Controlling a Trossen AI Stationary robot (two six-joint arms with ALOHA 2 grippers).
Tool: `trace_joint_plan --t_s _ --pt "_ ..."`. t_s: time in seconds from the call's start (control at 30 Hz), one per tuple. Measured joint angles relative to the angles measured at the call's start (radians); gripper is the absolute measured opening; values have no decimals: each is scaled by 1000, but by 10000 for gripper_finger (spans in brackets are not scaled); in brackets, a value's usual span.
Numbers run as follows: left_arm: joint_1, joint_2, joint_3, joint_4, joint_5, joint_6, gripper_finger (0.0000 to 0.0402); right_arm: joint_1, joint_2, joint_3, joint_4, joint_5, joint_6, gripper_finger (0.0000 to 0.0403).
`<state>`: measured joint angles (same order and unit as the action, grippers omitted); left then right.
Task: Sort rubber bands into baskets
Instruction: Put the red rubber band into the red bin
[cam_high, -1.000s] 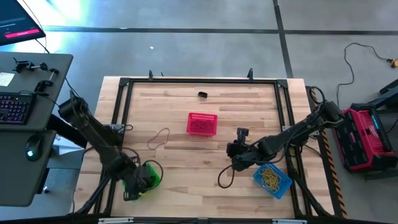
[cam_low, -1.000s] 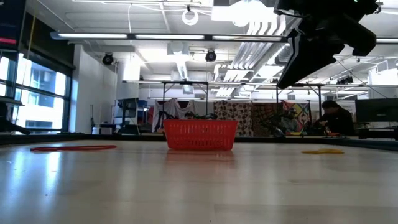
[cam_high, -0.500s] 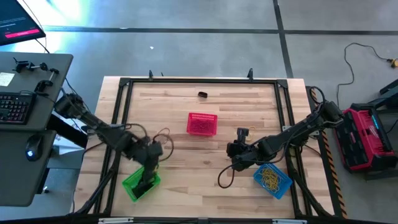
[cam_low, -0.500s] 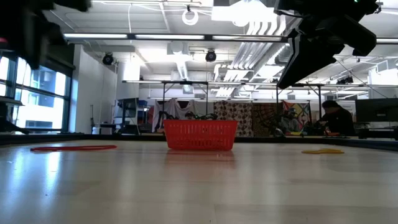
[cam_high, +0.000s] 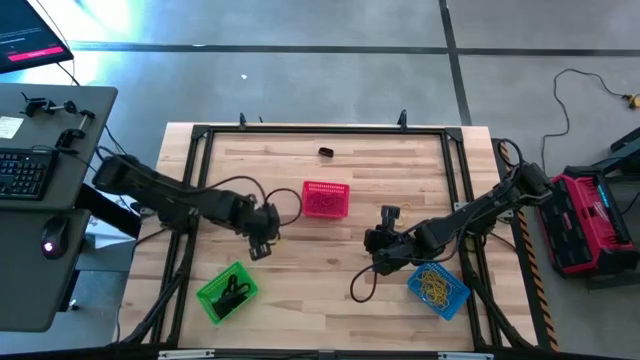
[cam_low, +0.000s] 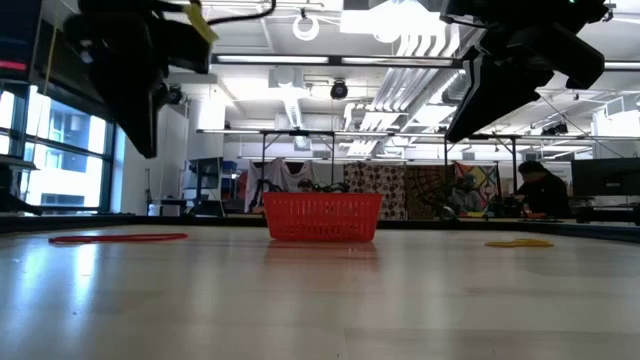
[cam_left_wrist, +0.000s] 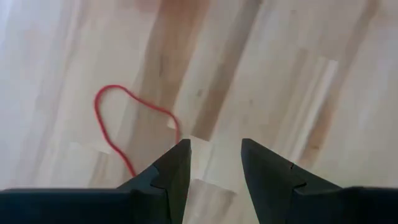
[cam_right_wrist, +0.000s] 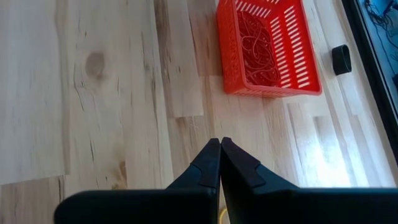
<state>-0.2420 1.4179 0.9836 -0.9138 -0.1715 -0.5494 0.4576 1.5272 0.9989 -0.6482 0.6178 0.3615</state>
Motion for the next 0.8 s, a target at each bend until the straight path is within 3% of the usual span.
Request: trace_joint_plan --t_s 0.23,0.5,0.8 --pt "68 73 0 27 -18 125 133 0 0 0 10 0 4 0" --pt "161 162 -9 72 29 229 133 0 0 0 10 0 -2 0" --pt "244 190 -177 183 134 228 133 0 0 0 10 0 -3 0"
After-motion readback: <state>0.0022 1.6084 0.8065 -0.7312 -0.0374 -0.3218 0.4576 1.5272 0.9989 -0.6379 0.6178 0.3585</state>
